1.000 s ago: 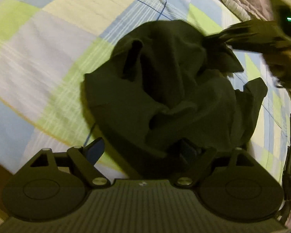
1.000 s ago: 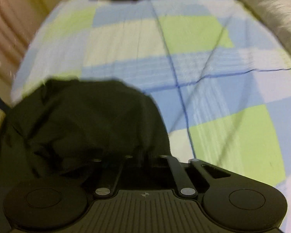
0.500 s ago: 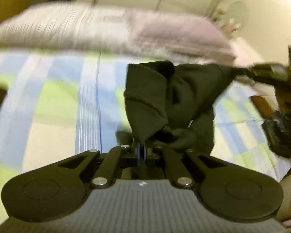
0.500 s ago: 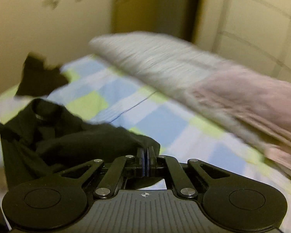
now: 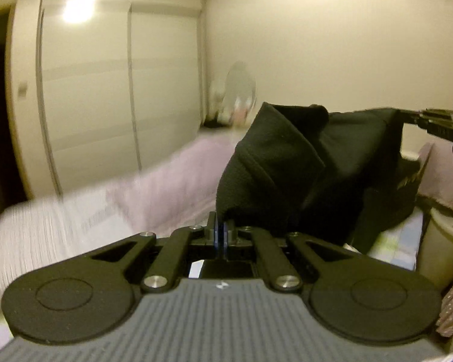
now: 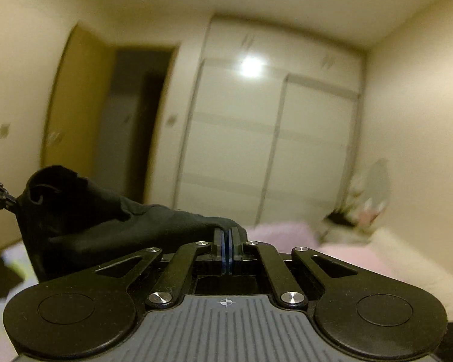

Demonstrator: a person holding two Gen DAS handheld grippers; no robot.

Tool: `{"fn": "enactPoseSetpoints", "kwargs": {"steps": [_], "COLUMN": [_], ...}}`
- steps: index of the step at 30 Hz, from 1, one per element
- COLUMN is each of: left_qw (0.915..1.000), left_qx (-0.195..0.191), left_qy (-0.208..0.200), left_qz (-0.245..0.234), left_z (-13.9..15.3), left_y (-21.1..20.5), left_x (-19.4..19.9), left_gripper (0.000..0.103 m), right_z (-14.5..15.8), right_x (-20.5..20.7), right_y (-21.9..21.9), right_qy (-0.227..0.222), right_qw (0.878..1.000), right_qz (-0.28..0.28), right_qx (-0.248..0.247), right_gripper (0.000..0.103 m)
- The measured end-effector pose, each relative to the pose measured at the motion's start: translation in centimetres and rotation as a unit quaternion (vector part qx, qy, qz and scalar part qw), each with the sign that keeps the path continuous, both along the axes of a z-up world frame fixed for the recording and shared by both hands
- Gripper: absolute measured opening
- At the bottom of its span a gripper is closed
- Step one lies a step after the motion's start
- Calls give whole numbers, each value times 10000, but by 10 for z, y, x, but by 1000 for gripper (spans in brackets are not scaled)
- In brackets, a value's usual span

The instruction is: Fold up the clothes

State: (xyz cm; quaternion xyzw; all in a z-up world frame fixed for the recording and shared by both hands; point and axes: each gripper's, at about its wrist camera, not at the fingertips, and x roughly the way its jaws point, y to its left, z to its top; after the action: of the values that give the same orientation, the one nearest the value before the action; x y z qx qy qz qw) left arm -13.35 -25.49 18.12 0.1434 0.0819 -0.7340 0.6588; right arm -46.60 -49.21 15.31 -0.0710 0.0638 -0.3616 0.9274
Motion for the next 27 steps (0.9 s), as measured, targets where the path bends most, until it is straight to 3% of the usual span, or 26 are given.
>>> {"fn": "enactPoseSetpoints", "kwargs": {"steps": [5, 9, 11, 13, 16, 18, 19, 22, 24, 27], "left_qw": [9977, 9980, 9993, 9995, 9935, 9834, 9783, 9575, 9404, 9053], "left_qx": [-560, -523, -287, 150, 935, 1575, 1849, 2676, 3173, 3951], "left_qy": [-259, -352, -209, -28, 281, 513, 554, 738, 955, 1317], "left_qz": [-269, -94, 91, 285, 593, 737, 750, 780, 759, 839], "left_z": [70, 73, 52, 10, -68, -134, -167, -265, -322, -394], "left_y": [-13, -57, -95, -138, -205, -236, -245, -240, -238, -218], "left_x": [-15, -23, -18, -14, -10, -17, -22, -49, -58, -70], "left_gripper": [1, 0, 0, 1, 8, 36, 40, 51, 67, 69], "right_z": [65, 81, 72, 49, -31, -91, -121, -208, -258, -315], "right_x": [-32, -32, -21, -5, 30, 54, 67, 98, 99, 92], "right_y": [18, -15, -48, -99, -180, -235, -262, -333, -346, -338], "right_qy": [-615, -608, -419, -154, 643, 1226, 1515, 2318, 2657, 3248], "right_qw": [9956, 9935, 9944, 9961, 9924, 9833, 9767, 9510, 9347, 9080], "right_qz": [-487, -777, -870, -860, -907, -947, -965, -964, -791, -321], "right_qx": [-504, -565, -434, -115, 523, 957, 1172, 1808, 2224, 2627], "right_gripper": [0, 0, 0, 0, 0, 0, 1, 1, 1, 2]}}
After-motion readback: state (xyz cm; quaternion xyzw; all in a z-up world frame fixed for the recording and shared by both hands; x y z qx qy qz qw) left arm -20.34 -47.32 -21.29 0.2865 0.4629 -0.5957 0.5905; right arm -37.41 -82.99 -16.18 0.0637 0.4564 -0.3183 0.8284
